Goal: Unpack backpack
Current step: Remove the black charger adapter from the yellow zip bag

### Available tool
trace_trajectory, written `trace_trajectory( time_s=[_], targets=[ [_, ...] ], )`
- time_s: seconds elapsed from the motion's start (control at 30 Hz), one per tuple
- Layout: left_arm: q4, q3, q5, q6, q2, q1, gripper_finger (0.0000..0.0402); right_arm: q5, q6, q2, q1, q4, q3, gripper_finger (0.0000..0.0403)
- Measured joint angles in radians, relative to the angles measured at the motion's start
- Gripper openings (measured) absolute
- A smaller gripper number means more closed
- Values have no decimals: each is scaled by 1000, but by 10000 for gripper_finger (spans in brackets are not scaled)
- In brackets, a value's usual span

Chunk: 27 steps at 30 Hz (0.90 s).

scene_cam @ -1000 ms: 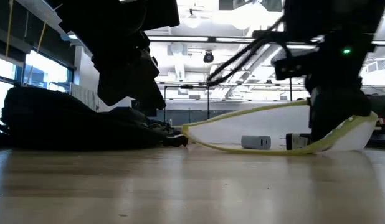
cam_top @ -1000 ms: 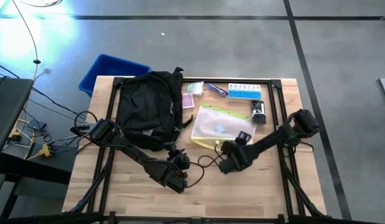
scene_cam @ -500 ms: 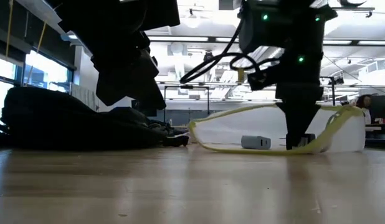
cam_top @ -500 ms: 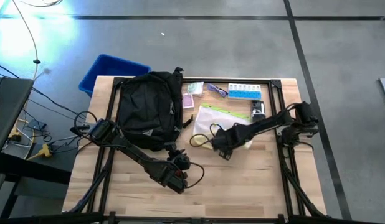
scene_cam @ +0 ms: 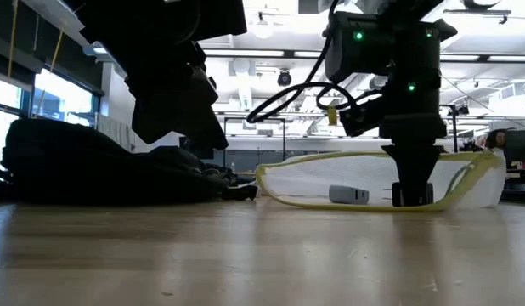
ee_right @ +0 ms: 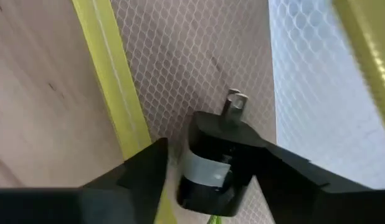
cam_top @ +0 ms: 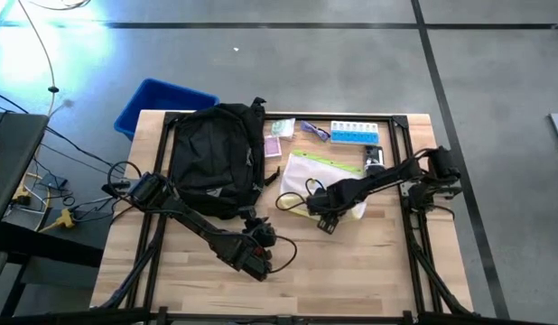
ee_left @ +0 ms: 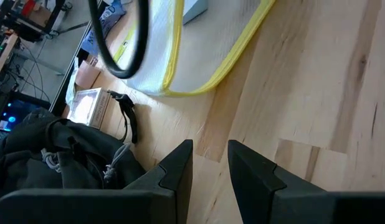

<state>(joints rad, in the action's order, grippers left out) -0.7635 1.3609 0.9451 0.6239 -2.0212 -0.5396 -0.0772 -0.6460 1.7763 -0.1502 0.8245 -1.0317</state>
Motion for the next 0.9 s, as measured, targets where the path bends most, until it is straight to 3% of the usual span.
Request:
trace_trajectory(
  time_s=[0.13,0.33,0.5,0.57,0.7,0.77,0.9],
  targets=[
    [0,0,0,0,0,0,83,7,1,0,-17,3,-2,117],
    [1,0,0,0,0,1,83,106,54,2,-93,36,-94,118],
    [1,0,0,-18,0,1,83,288,287,2,-219,42,-229,118],
    [0,0,0,-35,0,0,83,250,360,-8,-257,34,-281,118],
    [-89,11,0,-21,0,-23,83,59,467,-56,-222,17,-334,118],
    [-194,32,6,49,0,-37,83,-15,516,-93,-156,14,-330,118],
    [-418,60,65,240,1,-68,83,-47,581,-140,83,-69,-272,118]
  ],
)
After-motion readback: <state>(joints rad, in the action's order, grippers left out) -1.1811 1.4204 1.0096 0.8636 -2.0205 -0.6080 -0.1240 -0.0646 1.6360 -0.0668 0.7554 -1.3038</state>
